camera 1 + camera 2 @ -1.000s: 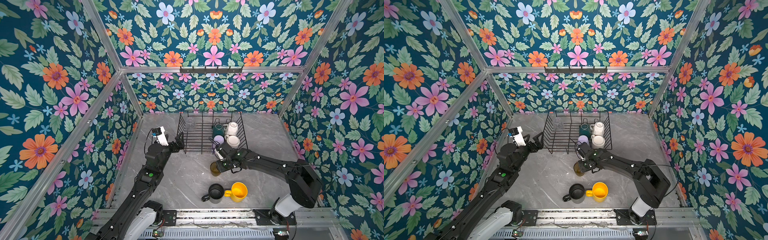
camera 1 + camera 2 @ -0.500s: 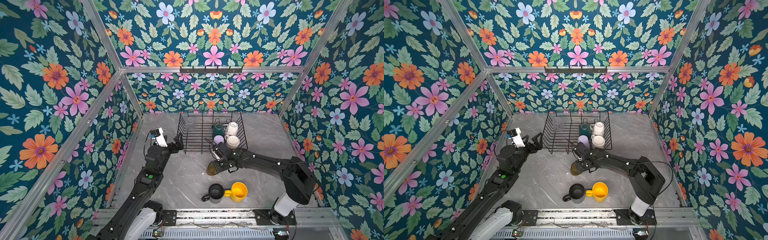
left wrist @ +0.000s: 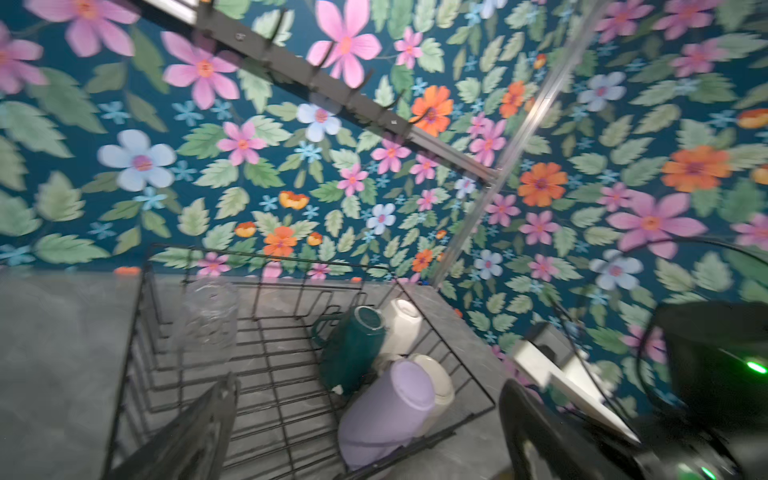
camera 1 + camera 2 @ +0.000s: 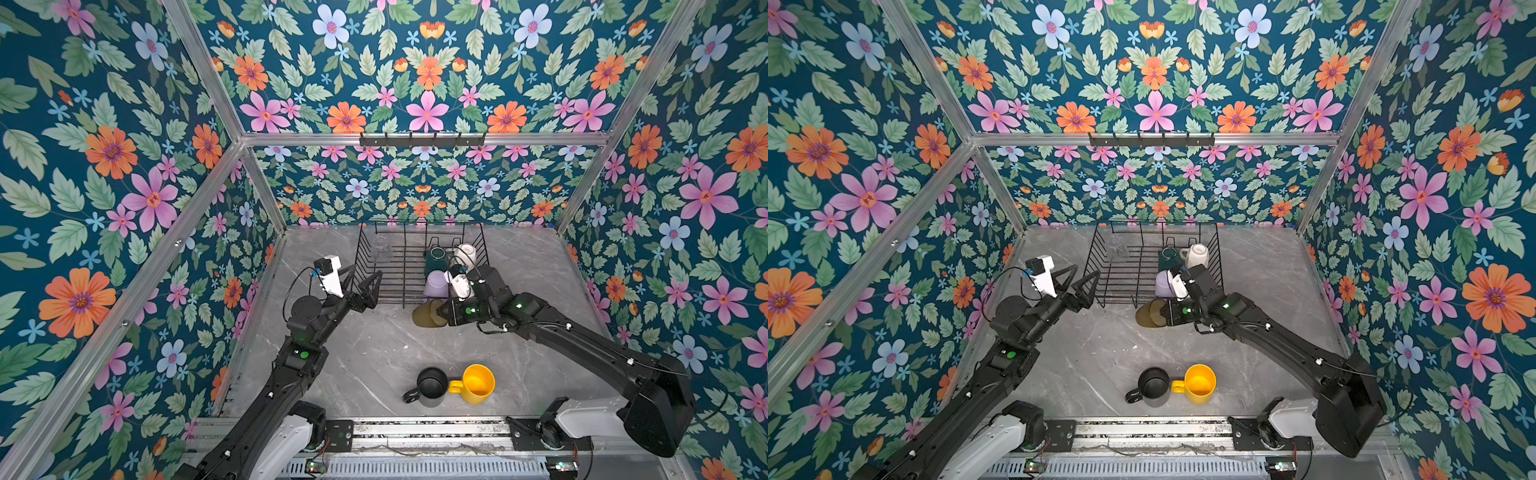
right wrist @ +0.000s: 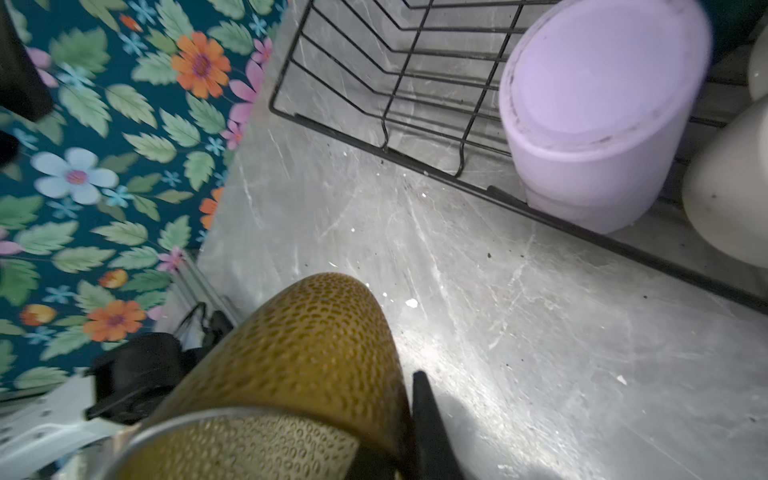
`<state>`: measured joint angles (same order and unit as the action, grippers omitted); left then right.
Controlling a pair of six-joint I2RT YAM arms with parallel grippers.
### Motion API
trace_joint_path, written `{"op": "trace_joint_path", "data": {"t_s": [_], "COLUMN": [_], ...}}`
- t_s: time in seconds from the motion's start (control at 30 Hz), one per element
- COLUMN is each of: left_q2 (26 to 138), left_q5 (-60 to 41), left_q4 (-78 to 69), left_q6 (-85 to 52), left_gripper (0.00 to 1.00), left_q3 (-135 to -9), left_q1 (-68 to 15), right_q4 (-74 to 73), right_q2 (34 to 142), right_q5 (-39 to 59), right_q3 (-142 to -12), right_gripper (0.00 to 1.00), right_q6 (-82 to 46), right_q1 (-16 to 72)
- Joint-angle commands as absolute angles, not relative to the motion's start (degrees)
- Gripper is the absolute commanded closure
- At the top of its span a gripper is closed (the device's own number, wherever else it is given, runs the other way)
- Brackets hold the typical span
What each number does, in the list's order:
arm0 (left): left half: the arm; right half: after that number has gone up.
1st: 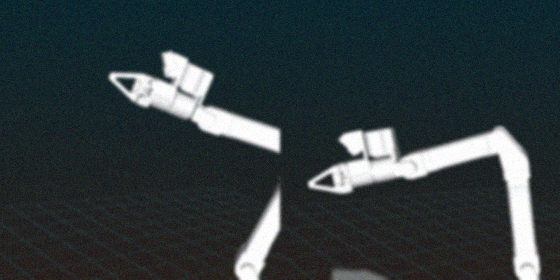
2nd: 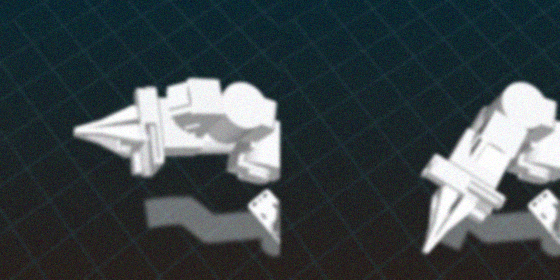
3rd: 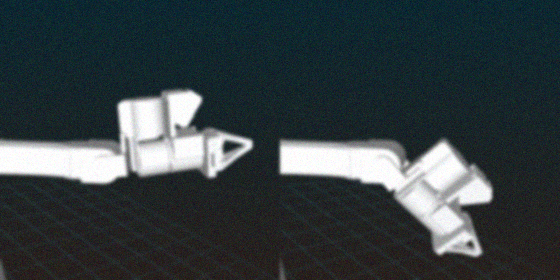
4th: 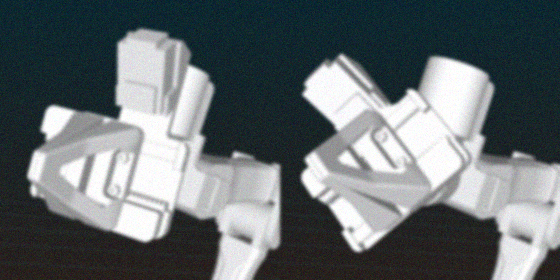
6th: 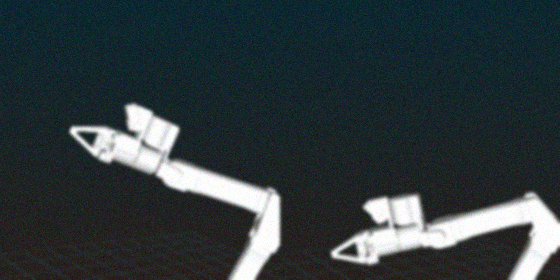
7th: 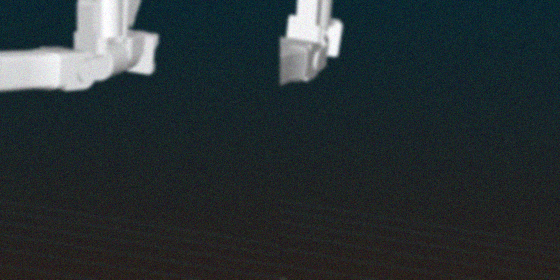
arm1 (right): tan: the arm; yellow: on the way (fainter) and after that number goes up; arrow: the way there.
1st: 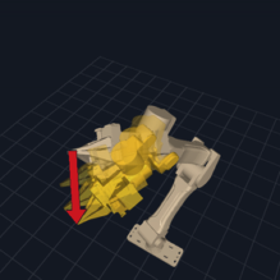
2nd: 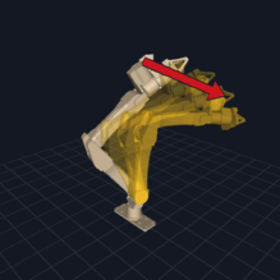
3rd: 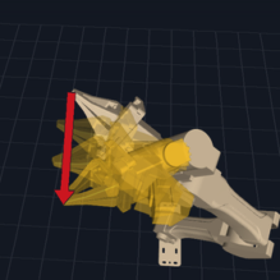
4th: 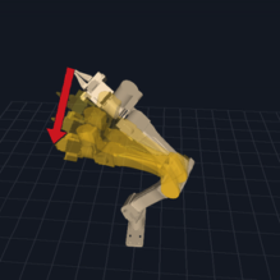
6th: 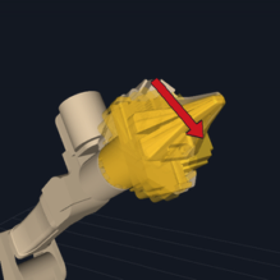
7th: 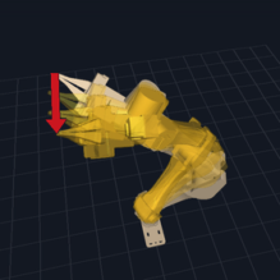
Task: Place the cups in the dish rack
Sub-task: 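Grasp the gold textured glass with the right gripper and lift it toward the left gripper, then close the left gripper on the gold glass held by the right gripper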
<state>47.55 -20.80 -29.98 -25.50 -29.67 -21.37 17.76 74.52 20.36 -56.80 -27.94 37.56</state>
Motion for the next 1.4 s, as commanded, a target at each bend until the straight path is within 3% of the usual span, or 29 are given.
{"op": "trace_joint_path", "data": {"t_s": [0.0, 0.17, 0.47, 1.37], "left_q2": [49.8, 55.1, 59.3, 61.3], "left_q5": [-38.6, -50.3, -57.5, -62.4], "left_q4": [-39.9, -43.2, -49.9, -54.4], "left_q6": [-26.5, -30.1, -34.3, -37.8], "left_gripper": [0.00, 0.00, 0.00, 0.00], "left_q3": [-29.9, -32.4, -32.1, -32.2], "left_q1": [-21.3, -21.3, -21.4, -21.7], "right_q4": [6.1, -8.7, -24.5, -25.0], "right_q2": [72.0, 71.0, 74.0, 84.5], "right_q5": [32.3, 44.5, 54.7, 56.7], "right_q3": [-54.2, -50.0, -49.7, -60.1], "right_gripper": [1.00, 1.00, 1.00, 1.00], "right_q6": [-33.0, -43.1, -51.9, -51.3], "right_q1": [35.1, 29.9, 29.6, 36.5]}}
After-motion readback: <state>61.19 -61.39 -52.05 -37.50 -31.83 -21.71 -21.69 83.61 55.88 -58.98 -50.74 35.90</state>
